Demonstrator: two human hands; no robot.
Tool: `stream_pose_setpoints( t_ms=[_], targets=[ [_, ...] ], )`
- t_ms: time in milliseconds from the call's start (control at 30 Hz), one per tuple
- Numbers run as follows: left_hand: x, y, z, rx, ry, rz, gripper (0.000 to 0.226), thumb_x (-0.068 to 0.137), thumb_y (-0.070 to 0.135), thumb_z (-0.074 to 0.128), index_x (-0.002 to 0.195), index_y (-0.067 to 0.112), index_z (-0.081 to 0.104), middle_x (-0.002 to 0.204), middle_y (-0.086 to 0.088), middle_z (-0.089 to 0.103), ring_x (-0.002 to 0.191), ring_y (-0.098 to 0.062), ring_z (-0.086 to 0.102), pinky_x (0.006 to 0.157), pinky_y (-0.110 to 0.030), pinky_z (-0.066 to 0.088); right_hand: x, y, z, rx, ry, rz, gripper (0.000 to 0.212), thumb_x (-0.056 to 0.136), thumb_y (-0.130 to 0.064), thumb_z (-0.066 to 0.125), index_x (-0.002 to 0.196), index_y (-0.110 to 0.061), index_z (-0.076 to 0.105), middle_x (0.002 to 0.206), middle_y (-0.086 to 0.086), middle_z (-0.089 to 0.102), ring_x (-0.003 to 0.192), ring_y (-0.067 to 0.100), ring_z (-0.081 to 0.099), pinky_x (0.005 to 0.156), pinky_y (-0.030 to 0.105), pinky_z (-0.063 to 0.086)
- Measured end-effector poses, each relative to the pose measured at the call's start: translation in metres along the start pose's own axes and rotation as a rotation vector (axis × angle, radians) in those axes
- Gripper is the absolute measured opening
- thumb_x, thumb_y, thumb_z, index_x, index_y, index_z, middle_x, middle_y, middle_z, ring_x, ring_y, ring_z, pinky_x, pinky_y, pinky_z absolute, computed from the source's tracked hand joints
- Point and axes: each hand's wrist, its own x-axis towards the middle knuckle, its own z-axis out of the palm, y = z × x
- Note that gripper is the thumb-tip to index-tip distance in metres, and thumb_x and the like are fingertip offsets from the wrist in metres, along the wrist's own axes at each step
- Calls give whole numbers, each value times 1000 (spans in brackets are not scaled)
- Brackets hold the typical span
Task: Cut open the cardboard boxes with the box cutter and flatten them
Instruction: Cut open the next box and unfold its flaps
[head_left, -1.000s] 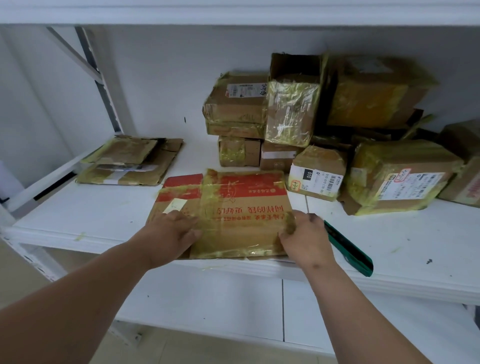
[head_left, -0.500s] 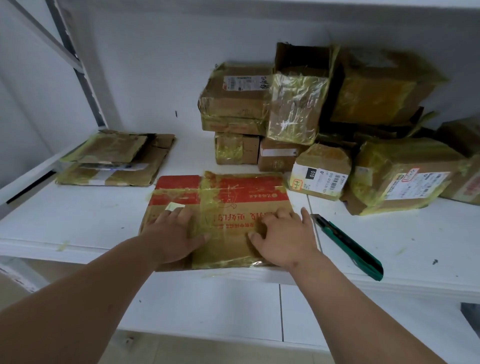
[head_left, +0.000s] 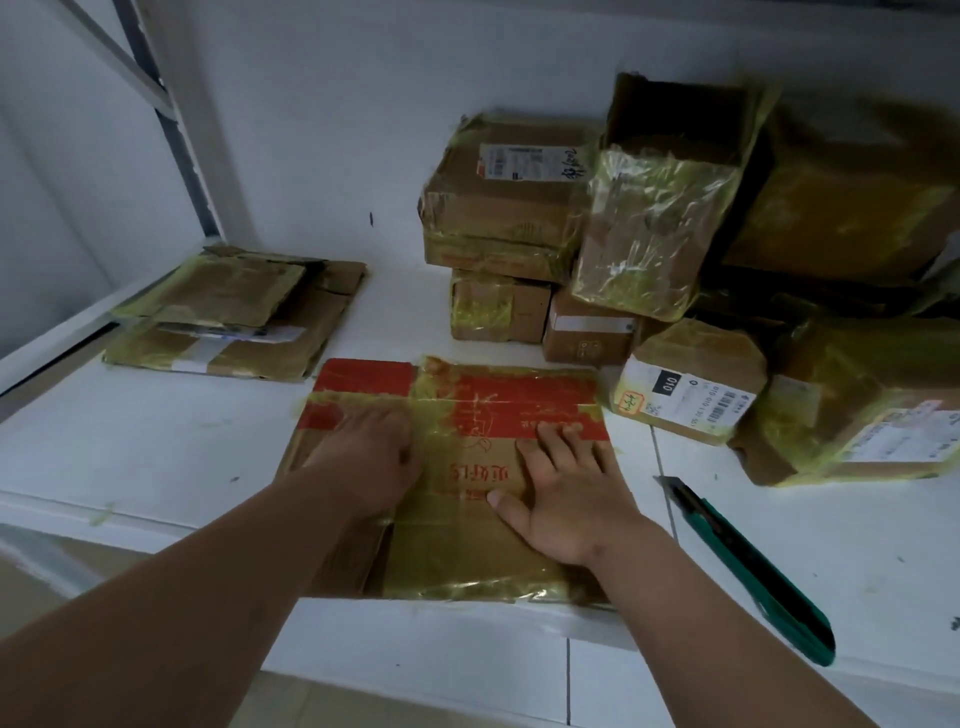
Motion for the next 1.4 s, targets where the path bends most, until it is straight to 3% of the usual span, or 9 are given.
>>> stream_pose_setpoints(
  t_ms=[100, 267, 367, 467, 600, 767, 933, 1167, 1400],
  targets=[
    [14, 6, -8, 105, -10, -18, 50, 92, 49, 45, 135, 25, 41, 140, 1, 44, 132, -26, 40, 109, -45, 35, 22, 6, -26, -45, 167, -48, 72, 89, -73, 29, 148, -33, 37, 154, 1, 36, 142, 26, 29, 119, 46, 12],
    [30, 6, 10, 286, -37, -43, 61, 100, 53, 16, 155, 34, 0, 163, -2, 2, 150, -30, -1, 121, -52, 1, 51, 15, -6, 22, 6, -53, 85, 83, -84, 11, 155, -42, -8, 164, -3, -20, 150, 22, -20, 121, 49, -10],
    [36, -2, 20, 206, -126, -65, 65, 98, 61, 8, 154, 35, -11, 162, 4, -21, 148, -23, -22, 120, -52, -7, 62, 20, -8, 27, -14, -50, 89, 80, -88, 14, 155, -42, -3, 165, -4, -12, 151, 24, -14, 121, 50, -6],
    [40, -3, 12, 183, -113, -63, 74, 91, 73, 11, 155, 36, -1, 164, 9, -9, 150, -20, -12, 121, -50, -3, 69, 21, -25, -8, 32, -58, 91, 79, -89, 21, 155, -41, 8, 163, -2, 10, 150, 27, 7, 121, 49, 4],
    [43, -4, 13, 167, -193, -59, 83, 86, 79, 10, 154, 36, -12, 161, 7, -22, 147, -20, -23, 120, -49, -9, 68, 20, -11, 18, -34, -25, 91, 81, -88, 12, 155, -40, -9, 164, -7, -15, 150, 19, -18, 120, 51, -9],
    [26, -16, 15, 159, -114, -36, 86, 86, 80, 16, 151, 36, -20, 156, 3, -34, 143, -21, -31, 119, -49, -12, 65, 13, -9, 13, -61, 56, 86, 85, -83, 10, 155, -38, -13, 161, -7, -25, 149, 19, -23, 119, 54, -11],
    [-4, -30, 12, 169, -73, -8, 86, 81, 83, 14, 152, 42, -12, 162, 10, -18, 149, -18, -15, 120, -49, -7, 32, -27, -6, 27, 122, 39, 65, 98, -64, 10, 156, -37, -4, 162, -4, -22, 150, 25, -21, 119, 56, -10],
    [-27, -50, 26, 217, -136, 98, 104, 61, 90, -8, 152, 40, -17, 160, 8, -26, 147, -15, -23, 119, -50, -9, -4, -65, 17, 72, 16, 23, 80, 88, -80, 10, 154, -41, -12, 162, -8, -23, 148, 22, -25, 117, 54, -16],
    [-37, -52, 28, 208, -93, 96, 89, 81, 82, 10, 153, 37, -15, 161, 7, -23, 147, -18, -23, 119, -50, -12, -37, -54, 33, 81, 63, 184, 80, 84, -84, 5, 153, -47, -8, 163, -8, -21, 150, 22, -20, 117, 57, -14]
  ],
)
